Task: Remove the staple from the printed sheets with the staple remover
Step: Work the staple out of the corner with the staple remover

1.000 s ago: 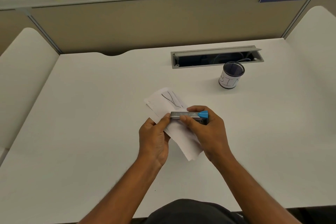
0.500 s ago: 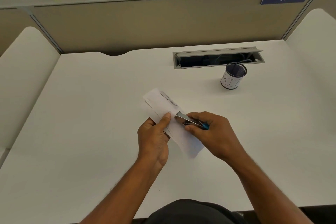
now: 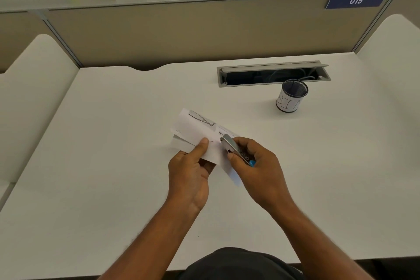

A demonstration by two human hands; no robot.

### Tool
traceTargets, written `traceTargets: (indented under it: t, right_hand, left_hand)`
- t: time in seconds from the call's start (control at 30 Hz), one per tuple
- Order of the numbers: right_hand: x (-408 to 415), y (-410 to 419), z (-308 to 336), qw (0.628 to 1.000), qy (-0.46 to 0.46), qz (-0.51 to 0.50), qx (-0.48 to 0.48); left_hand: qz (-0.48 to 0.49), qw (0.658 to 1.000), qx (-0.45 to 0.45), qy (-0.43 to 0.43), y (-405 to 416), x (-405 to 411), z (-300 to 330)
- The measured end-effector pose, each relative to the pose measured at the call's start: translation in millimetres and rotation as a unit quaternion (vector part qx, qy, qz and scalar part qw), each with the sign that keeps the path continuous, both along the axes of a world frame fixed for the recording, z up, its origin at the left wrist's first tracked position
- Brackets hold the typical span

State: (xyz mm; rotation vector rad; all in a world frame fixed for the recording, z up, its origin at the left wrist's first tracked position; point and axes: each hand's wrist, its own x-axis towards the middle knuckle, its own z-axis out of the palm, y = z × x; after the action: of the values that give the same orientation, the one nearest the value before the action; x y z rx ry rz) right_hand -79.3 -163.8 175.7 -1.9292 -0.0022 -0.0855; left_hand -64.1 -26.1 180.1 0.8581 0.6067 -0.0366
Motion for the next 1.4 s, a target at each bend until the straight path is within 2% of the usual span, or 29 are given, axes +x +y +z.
traceTargets:
  t: [0.4,0.67,1.0,1.23,1.4]
  right_hand:
    - [-2.8,-3.2,15.8,0.995,-0.081,0.043,-0.041]
    - [0.1,-10.3,12.7,0.992,-0.094,0.062,-0.064]
    - [-3.0,-17.9,9.1,0.978,-0.139,0.050,-0.148]
    - [-5.0,-15.3,11.0,0.960,-0.170,0.029,-0.219]
    - [-4.0,-13.9,12.6,0.955,-0.179,0.015,-0.236]
  left_hand:
    - [-0.028,0.999,-0.019,-0.015,-2.3,-5.3,8.9]
    - [-0.026,0.997,0.077,-0.009,-7.0,-6.8,6.3]
    - [-0.002,0.996,0.083,-0.037,-18.5,-9.7,10.0]
    - [0.003,0.984,0.163,-0.064,-27.9,-14.0,9.6]
    - [0.007,0.984,0.166,-0.068,-32.4,-13.6,11.6]
